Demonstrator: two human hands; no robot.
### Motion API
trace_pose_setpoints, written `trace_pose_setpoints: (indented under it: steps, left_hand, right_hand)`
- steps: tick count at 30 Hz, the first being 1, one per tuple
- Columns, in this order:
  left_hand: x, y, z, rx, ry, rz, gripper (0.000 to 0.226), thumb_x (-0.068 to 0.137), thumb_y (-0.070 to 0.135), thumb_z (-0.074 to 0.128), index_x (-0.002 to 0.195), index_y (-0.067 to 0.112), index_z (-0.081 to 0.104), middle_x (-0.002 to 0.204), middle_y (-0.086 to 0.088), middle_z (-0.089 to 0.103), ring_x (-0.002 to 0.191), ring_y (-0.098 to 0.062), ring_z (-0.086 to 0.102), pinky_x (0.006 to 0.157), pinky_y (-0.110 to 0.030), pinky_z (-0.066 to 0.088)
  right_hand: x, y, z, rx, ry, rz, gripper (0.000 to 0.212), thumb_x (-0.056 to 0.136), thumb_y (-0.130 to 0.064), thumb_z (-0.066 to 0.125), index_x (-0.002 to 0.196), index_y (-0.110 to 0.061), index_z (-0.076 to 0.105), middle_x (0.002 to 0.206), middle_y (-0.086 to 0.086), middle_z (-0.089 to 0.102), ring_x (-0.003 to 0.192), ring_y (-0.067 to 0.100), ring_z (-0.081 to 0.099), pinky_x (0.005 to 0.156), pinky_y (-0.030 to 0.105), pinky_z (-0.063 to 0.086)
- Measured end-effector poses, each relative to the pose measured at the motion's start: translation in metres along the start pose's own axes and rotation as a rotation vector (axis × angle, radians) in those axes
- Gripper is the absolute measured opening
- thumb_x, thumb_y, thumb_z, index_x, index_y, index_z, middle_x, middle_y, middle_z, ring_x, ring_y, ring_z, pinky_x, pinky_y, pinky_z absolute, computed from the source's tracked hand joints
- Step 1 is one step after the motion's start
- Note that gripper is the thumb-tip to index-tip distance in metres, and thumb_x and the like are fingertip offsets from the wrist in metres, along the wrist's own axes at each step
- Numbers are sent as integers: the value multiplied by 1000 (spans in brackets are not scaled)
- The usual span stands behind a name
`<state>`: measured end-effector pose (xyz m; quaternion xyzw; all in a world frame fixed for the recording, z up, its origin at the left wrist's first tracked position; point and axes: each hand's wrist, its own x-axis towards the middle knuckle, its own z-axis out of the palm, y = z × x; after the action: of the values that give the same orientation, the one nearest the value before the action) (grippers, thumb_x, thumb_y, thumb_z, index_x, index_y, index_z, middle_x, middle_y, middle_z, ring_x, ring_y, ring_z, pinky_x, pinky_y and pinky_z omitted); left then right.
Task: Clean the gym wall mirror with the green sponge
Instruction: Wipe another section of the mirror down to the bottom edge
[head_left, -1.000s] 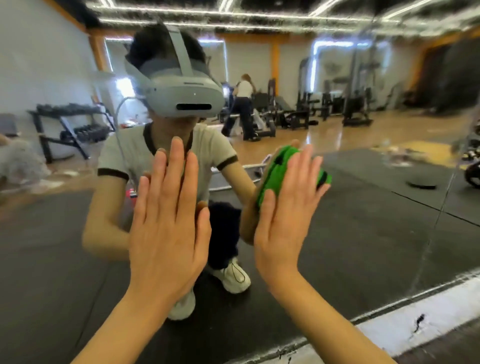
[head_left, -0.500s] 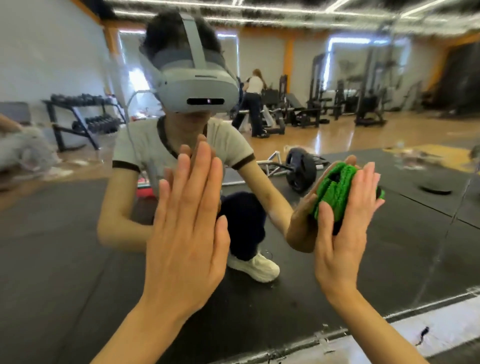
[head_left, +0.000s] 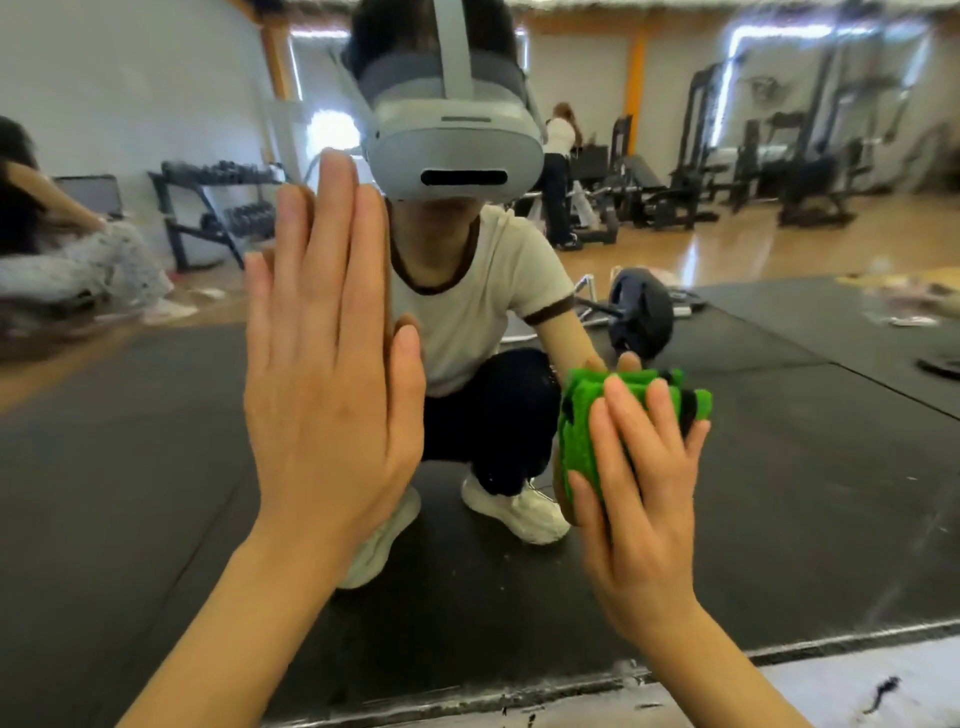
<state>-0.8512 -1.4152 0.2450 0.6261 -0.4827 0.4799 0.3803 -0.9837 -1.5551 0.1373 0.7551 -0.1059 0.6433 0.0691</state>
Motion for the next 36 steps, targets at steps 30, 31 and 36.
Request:
trace_pose_setpoints:
  steps: [30,31,36]
  left_hand:
    - [1,2,2,-7,55,2,61,100,10,47,154,-7,24,161,-27,23,152,-25,7,126,-34,-4]
    - [1,2,2,-4,53,0,62,100,10,47,155,-6,23,161,-26,23,151,-22,5,126,-34,-4]
    - [1,3,2,2,54,1,61,101,11,46,155,-6,23,161,-26,23,150,-19,4,126,-33,-3]
  right_hand:
    - [47,-14,-10,-113,-175,-150,50,106,-11,36,153,-6,20,163,9,18,155,20,-3,125,48,0]
    - [36,-7,-15,-132,-193,-147,48,108,-12,34,153,-6,20,166,7,13,156,21,-1,125,48,0]
    - [27,-2,-15,-148,-160,-99,43,111,-16,27,151,-2,24,168,3,1,156,23,-2,125,49,-2]
